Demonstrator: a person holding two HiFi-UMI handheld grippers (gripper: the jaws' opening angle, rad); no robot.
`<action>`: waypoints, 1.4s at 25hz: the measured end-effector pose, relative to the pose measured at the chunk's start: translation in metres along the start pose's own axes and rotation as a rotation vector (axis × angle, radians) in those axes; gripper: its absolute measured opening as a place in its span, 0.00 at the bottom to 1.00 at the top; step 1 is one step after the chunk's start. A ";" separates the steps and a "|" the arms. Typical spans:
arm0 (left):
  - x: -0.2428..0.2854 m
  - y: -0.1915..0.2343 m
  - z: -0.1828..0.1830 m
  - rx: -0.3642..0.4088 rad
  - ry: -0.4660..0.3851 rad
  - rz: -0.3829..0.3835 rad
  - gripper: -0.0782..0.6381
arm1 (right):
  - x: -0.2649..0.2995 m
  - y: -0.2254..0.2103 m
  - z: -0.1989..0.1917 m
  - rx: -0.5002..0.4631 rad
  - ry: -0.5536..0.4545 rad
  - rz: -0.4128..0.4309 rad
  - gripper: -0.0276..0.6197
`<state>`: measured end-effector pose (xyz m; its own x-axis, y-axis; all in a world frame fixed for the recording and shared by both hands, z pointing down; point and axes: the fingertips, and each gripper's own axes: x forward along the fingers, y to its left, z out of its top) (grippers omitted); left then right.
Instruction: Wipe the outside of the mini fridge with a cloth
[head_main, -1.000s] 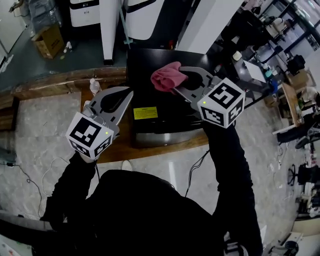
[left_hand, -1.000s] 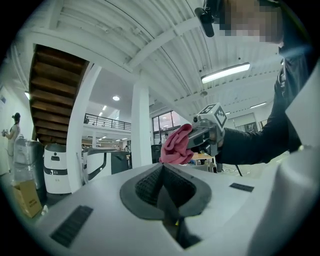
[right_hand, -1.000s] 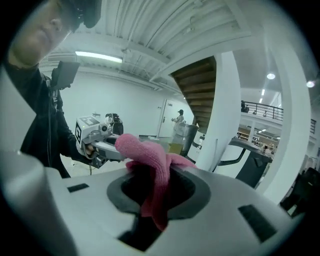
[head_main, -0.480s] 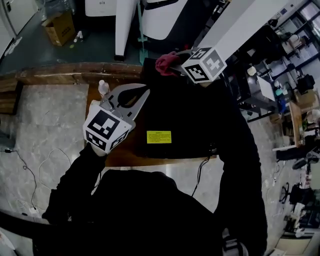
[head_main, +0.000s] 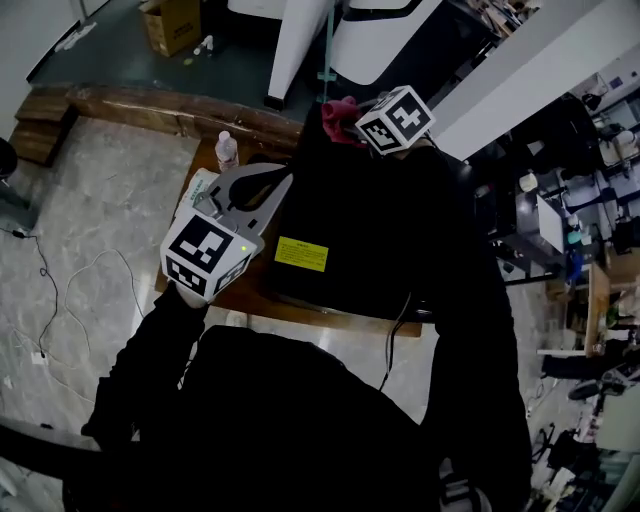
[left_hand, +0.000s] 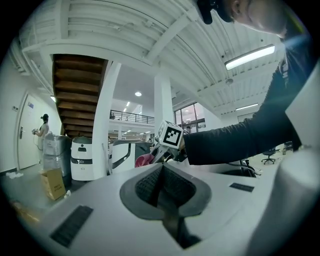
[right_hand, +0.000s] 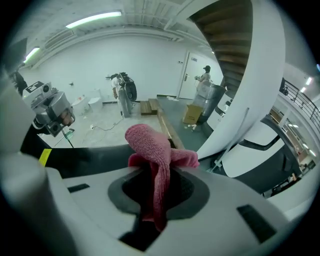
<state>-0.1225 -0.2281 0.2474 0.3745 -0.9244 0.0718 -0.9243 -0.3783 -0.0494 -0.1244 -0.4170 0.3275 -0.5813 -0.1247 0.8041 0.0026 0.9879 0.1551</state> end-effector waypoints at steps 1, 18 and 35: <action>-0.005 -0.006 -0.003 0.005 0.004 0.009 0.11 | -0.002 0.013 -0.001 -0.015 -0.006 0.019 0.16; -0.094 -0.130 0.002 0.090 0.017 0.176 0.11 | -0.087 0.249 -0.053 -0.200 -0.077 0.250 0.16; -0.091 -0.236 0.046 0.123 -0.069 0.132 0.11 | -0.239 0.275 -0.092 -0.088 -0.330 0.225 0.16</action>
<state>0.0653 -0.0572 0.2071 0.2586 -0.9659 -0.0119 -0.9516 -0.2526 -0.1753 0.0905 -0.1239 0.2310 -0.7882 0.1443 0.5983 0.2213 0.9736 0.0567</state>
